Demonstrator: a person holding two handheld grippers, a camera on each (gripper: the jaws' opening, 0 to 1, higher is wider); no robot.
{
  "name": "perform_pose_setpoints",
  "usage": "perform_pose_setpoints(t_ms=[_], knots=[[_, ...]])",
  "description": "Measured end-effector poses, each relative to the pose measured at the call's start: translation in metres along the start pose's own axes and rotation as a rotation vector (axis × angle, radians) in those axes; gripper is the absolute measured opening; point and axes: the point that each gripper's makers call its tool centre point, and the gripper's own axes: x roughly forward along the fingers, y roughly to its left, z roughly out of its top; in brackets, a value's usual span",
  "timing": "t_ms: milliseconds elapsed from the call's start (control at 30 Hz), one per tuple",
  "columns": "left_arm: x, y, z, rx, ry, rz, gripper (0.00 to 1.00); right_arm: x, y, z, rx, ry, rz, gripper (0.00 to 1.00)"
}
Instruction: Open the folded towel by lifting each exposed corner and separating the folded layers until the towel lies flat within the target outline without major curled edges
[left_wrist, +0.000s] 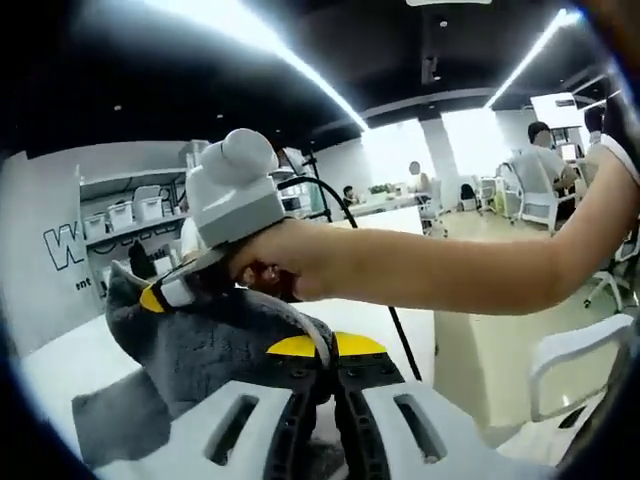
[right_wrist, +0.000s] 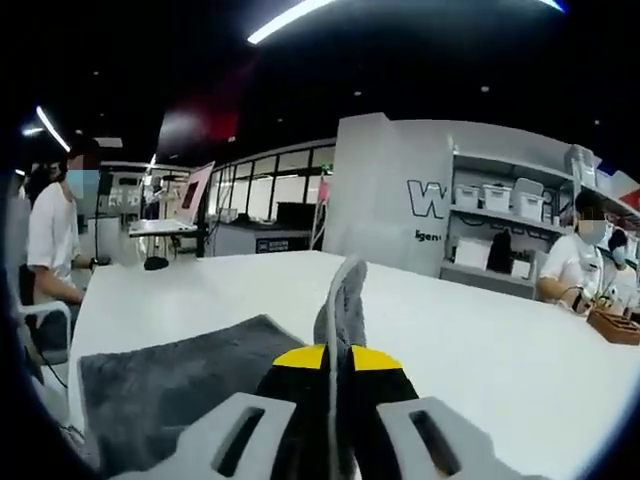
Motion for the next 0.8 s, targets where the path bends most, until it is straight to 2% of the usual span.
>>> perform_pose_setpoints(t_ms=[167, 433, 533, 667, 800], knots=[[0.001, -0.009, -0.005, -0.011, 0.003, -0.024, 0.02, -0.008, -0.012, -0.001, -0.025, 0.019, -0.016, 0.01], [-0.003, -0.012, -0.004, 0.006, 0.023, -0.063, 0.02, -0.019, -0.034, -0.003, -0.074, 0.058, -0.045, 0.01], [-0.004, -0.012, -0.007, -0.004, 0.025, -0.082, 0.02, -0.021, -0.040, -0.004, -0.086, 0.068, -0.051, 0.01], [-0.003, -0.018, -0.002, -0.035, 0.014, -0.100, 0.02, -0.023, -0.047, -0.006, -0.106, 0.081, -0.055, 0.01], [-0.003, -0.026, 0.000, 0.009, 0.021, -0.133, 0.02, -0.024, -0.052, -0.009, -0.130, 0.100, -0.055, 0.01]])
